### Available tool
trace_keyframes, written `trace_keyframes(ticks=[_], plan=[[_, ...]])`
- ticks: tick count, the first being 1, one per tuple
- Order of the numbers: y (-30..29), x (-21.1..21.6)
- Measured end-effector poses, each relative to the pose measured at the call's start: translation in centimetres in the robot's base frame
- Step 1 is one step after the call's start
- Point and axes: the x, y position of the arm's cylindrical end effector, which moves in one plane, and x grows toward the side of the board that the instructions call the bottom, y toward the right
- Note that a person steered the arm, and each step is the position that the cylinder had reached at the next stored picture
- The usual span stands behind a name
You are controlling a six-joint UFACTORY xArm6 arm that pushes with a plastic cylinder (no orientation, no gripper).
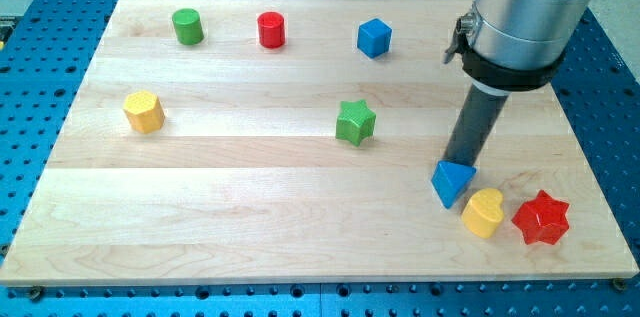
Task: Keep the blue triangle diagonally top right to the yellow heart
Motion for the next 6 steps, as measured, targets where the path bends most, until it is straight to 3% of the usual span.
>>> trace_keyframes(ticks=[1, 2, 3, 6], plan=[[-5.5, -0.3], [-4.6, 2.7], [-0.7, 2.8], [1.8, 2.8]])
